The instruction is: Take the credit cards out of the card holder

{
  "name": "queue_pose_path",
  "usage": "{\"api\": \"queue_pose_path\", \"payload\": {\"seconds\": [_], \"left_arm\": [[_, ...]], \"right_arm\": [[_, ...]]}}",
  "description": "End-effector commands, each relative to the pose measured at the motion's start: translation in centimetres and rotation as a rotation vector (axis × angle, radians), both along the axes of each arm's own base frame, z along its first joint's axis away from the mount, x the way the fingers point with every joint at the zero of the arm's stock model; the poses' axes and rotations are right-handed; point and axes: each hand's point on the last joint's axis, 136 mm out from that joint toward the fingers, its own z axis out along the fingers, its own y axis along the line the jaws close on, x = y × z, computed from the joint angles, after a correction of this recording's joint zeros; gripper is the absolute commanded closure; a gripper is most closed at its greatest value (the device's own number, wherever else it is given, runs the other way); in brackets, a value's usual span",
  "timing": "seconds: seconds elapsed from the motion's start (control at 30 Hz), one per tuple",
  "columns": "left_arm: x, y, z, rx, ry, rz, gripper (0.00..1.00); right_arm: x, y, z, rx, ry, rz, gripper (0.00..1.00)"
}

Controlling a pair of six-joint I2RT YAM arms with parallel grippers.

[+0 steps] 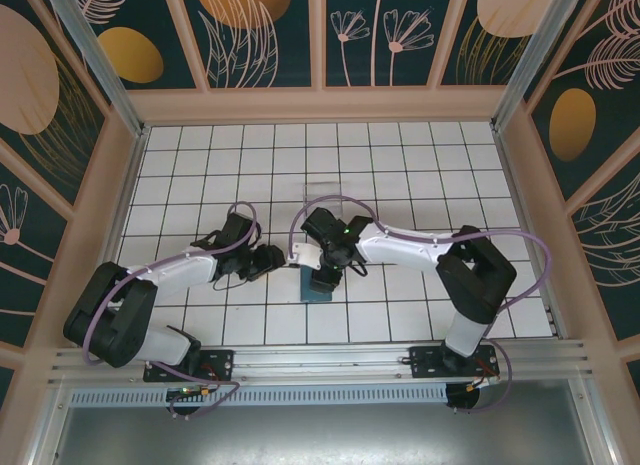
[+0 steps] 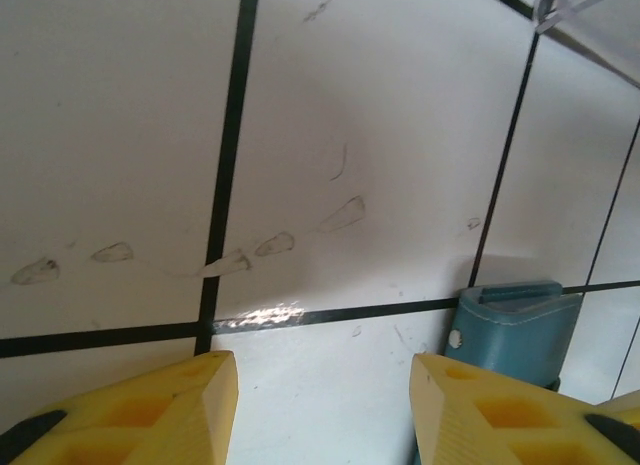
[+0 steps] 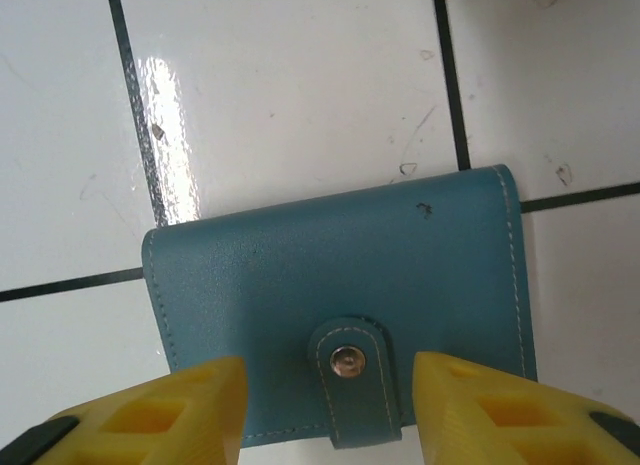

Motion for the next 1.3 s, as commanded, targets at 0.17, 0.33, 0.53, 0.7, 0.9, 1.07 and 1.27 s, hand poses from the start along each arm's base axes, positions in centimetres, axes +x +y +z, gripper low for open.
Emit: {"api": "queue_pose_path", "payload": {"seconds": [0.17,0.33,0.53,0.7,0.9,1.07,1.27], "left_arm": [[-0.4,-0.1,0.1,-0.037,-0.004,0.022,0.53],[-0.6,-0.9,0.7,-0.093,-0.005,0.008,0.58],[-1.0,-1.9,1.3,-0.173,0.000,-0.009,0.59],[-1.3,-3.2,1.7,-0.236,0.011,-0.033,0.59],[-2.0,-5.0,1.4,-0.237,0.033,-0.089,0.59],[-2.2,-5.0,0.1,-0.188,0.060,-0.098,0.59],[-2.0,-4.5,-0.4,-0.137,0.068,-0.100,0.59]], "right_arm": [[0.2,-0.4,-2.1,-0.080,-0.016,0.104,0.54],[-0.1,-1.0,-3.2,-0.107,-0.008,0.115,0.62],[-0.2,-0.9,-3.1,-0.075,-0.021,0.113,0.76],[0.1,-0.1,-2.3,-0.005,-0.050,0.101,0.82],[0.4,0.7,-1.0,0.096,-0.078,0.085,0.86],[0.5,1.0,0.3,0.169,-0.103,0.067,0.88],[0.7,0.6,1.9,0.213,-0.139,0.045,0.87]]}}
